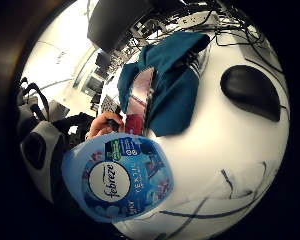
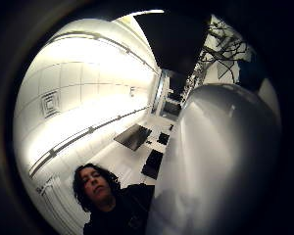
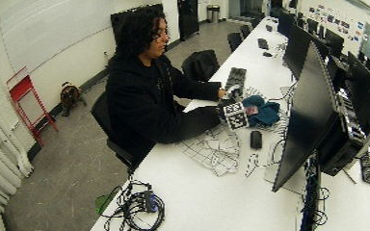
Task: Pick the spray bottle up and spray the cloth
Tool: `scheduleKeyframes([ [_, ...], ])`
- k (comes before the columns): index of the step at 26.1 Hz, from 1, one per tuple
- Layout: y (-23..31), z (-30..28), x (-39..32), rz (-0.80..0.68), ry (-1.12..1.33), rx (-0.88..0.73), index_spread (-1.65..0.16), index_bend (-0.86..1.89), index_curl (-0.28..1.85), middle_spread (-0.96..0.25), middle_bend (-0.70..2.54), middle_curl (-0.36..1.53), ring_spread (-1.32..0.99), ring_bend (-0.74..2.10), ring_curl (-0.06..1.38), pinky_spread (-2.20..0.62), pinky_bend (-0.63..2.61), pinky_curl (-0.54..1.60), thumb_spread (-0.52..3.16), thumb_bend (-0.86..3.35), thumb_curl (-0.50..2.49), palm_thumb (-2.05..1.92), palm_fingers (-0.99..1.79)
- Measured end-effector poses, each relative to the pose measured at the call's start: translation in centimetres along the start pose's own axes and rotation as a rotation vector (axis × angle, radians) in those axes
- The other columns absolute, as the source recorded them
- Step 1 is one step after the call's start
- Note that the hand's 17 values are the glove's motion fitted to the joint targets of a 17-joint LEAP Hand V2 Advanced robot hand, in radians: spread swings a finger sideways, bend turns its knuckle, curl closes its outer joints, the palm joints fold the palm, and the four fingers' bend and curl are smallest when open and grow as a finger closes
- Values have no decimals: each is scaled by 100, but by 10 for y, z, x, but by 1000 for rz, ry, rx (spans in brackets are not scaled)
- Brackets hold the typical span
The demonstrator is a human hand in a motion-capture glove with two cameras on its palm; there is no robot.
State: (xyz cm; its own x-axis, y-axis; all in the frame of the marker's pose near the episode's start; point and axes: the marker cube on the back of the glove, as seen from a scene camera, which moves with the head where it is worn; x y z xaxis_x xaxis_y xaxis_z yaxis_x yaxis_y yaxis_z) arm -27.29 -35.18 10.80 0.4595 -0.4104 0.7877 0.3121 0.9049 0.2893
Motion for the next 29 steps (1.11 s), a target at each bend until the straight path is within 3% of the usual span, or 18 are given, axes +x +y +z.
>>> scheduleKeyframes([
  [13,11,-14,-1,126,54,-154,-28,19,57,-19,68,54,-22,72,45,-30,48,40,56,-7,72,85,128],
  [18,33,-52,-10,167,307,-296,-31,12,53,-19,53,48,-20,62,42,-15,39,39,75,-8,62,70,91],
  [20,43,-73,-18,184,442,-346,-33,-3,48,-17,37,44,-20,61,43,-9,53,44,78,-9,59,65,55],
  [22,54,-95,-30,204,584,-364,-35,-1,47,-16,32,43,-19,56,43,-3,59,46,81,-8,56,62,34],
  [29,91,-138,-89,221,965,-309,-40,7,34,-15,23,37,-16,46,35,11,60,41,88,-6,49,51,20],
])
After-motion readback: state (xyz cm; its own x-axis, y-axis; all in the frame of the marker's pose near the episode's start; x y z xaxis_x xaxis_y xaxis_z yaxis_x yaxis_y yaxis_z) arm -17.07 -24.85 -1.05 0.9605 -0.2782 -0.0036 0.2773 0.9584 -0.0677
